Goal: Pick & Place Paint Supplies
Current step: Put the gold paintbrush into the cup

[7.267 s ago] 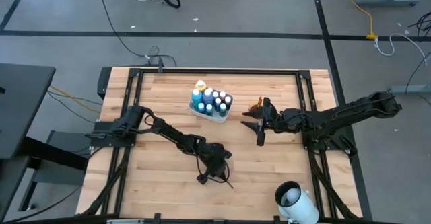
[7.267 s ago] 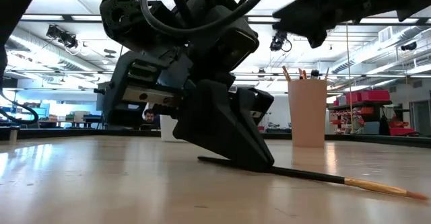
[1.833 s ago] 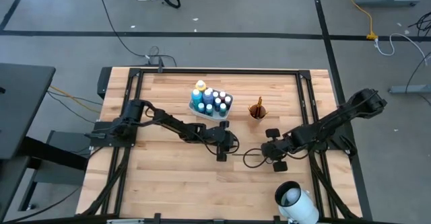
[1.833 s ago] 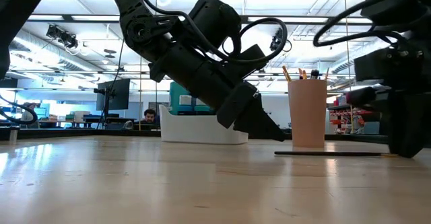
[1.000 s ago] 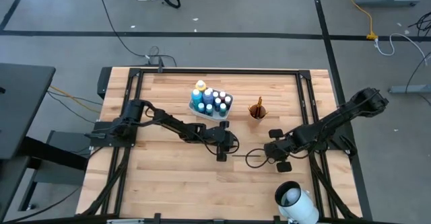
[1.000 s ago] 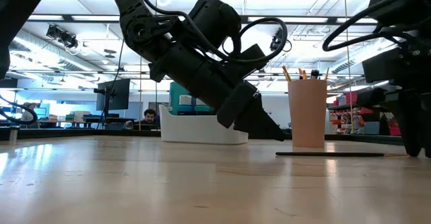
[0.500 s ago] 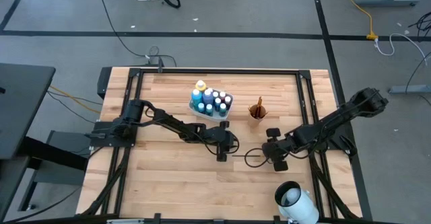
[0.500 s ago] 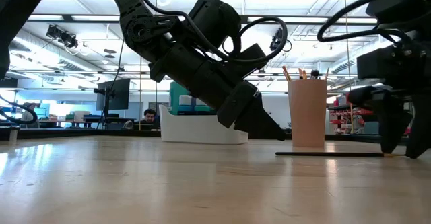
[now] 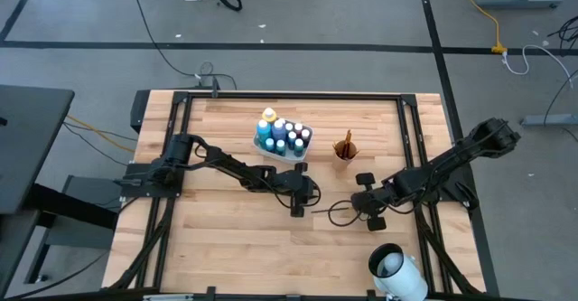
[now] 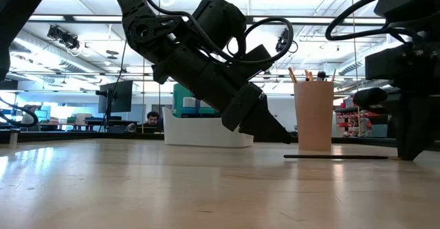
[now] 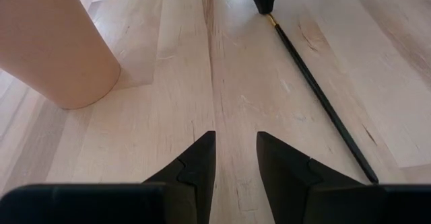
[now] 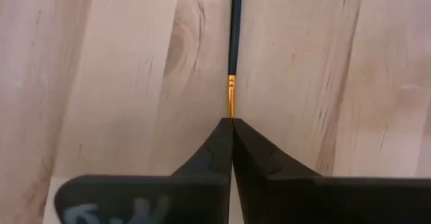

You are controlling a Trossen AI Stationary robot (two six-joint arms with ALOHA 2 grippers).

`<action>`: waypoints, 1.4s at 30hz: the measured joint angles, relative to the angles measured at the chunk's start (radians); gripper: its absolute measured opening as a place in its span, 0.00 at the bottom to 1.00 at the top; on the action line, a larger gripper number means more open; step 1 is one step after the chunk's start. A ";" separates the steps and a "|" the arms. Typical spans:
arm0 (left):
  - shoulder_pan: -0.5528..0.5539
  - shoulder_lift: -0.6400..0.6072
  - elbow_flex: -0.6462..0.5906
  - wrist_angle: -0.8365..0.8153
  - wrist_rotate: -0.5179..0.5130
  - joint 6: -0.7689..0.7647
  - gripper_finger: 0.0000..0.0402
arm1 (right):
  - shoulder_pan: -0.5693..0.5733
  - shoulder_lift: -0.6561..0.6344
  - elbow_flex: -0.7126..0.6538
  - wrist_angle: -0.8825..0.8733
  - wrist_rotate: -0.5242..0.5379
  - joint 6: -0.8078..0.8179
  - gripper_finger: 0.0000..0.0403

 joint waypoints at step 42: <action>-0.094 -0.665 -0.002 -0.680 -0.521 -0.026 0.29 | -0.001 -0.013 0.858 -1.269 0.798 -0.856 0.00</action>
